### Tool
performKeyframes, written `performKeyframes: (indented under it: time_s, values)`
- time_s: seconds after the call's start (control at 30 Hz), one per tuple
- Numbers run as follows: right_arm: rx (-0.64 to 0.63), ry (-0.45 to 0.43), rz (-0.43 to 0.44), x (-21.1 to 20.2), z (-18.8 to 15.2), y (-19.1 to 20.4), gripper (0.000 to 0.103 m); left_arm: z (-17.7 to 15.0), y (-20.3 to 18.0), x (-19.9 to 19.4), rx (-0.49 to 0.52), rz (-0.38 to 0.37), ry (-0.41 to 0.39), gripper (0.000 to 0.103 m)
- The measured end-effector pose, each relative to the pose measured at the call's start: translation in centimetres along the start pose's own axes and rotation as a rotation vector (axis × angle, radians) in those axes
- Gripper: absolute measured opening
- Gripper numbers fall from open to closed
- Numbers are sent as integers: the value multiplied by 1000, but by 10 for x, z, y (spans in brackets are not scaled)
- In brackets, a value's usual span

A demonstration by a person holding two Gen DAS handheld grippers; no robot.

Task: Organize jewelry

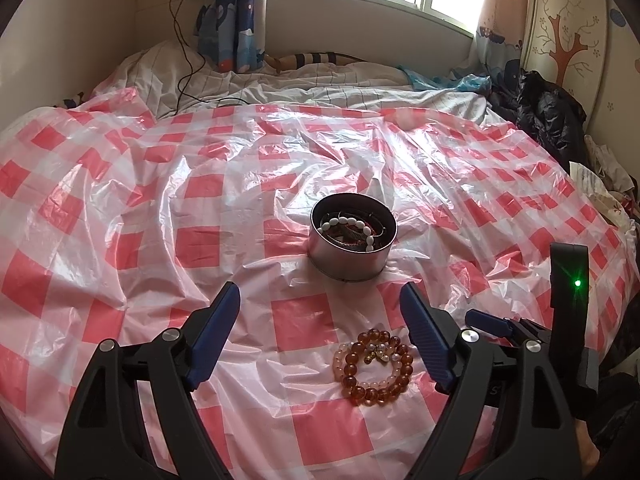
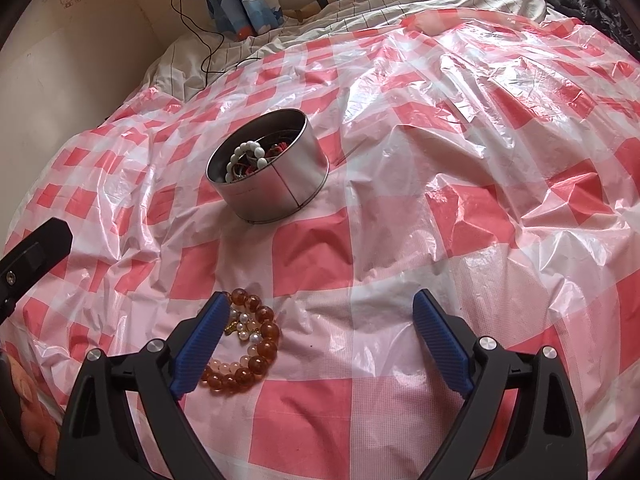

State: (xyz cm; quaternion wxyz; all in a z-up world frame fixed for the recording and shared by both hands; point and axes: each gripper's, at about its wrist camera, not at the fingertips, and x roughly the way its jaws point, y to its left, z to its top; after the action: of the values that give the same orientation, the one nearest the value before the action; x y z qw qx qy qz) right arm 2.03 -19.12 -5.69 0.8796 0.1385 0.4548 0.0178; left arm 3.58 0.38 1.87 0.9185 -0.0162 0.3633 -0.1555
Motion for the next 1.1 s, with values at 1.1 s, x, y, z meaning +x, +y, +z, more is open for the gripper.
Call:
performKeyframes:
  time_s: [1.1]
  values:
    - [-11, 0, -5, 3, -1, 3, 93, -1, -6, 2, 11, 6, 4, 82]
